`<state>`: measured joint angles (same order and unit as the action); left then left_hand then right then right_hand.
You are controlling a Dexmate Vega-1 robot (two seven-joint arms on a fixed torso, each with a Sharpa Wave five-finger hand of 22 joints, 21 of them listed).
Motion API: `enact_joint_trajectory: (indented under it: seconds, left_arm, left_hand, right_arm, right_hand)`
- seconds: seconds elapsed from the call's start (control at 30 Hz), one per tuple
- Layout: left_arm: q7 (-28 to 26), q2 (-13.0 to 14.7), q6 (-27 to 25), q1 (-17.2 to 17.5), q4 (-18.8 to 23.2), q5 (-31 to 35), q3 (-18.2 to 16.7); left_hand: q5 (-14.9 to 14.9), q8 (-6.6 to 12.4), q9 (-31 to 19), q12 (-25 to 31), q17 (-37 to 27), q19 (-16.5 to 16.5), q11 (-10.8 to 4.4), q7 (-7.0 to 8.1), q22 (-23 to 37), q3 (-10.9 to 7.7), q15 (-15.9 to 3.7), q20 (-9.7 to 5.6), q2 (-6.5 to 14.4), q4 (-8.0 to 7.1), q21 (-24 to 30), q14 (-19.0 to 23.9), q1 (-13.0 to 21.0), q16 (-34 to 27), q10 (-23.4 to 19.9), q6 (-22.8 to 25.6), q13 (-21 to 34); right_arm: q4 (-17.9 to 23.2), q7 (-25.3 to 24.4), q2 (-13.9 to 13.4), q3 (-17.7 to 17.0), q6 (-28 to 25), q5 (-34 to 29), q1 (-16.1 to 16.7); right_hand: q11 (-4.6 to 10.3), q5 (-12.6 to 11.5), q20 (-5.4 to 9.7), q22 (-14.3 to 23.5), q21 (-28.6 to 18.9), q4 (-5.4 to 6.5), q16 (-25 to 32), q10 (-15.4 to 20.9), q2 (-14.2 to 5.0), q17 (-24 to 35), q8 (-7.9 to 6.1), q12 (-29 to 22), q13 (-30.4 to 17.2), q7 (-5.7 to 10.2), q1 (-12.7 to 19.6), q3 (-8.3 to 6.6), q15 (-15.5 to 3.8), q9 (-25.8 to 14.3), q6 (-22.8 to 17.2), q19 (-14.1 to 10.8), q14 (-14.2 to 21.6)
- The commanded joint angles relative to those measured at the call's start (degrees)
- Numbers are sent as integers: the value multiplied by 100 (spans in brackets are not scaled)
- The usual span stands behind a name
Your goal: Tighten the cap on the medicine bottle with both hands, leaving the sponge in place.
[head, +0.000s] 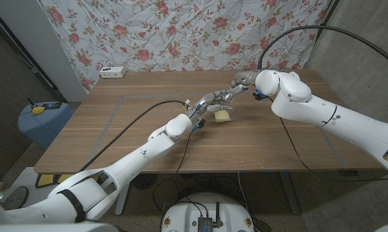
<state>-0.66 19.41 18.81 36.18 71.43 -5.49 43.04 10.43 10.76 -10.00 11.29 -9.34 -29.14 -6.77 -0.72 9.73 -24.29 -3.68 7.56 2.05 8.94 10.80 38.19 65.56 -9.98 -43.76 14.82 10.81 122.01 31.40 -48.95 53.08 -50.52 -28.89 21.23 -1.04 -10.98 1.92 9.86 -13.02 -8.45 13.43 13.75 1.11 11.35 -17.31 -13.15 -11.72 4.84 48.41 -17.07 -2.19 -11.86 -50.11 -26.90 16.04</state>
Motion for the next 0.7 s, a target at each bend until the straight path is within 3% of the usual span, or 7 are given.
enact_joint_trajectory:
  seconds: [0.03, 0.7]
  left_arm:
    - [-6, 2, -22, 2, 13, 3, -2]
    - [2, 5, -30, 0, -8, -20, -11]
  left_hand:
    - [57, -1, -23, 17, 5, 0, -32, 30, 9, 23, -164, -5, 40, 3, 11, 12, 9, -13, -62, 37, 27]
    - [61, 0, -23, 15, 6, 3, -43, 32, 8, 19, -162, -9, 45, 1, 14, 22, 8, -8, -55, 45, 26]
  right_arm:
    - [4, -74, 59, 102, -193, -222, 14]
    - [-41, -144, 212, 230, -367, -540, 56]
  right_hand:
    - [-29, 17, 4, 22, -20, 65, 44, 140, -15, 17, -65, -26, 5, -26, -148, 41, -154, -18, -202, -94, 93]
    - [-37, 27, 18, 26, -25, 150, 106, 490, 5, 30, -153, -64, 15, -144, -428, 162, -212, 6, -675, -293, 334]
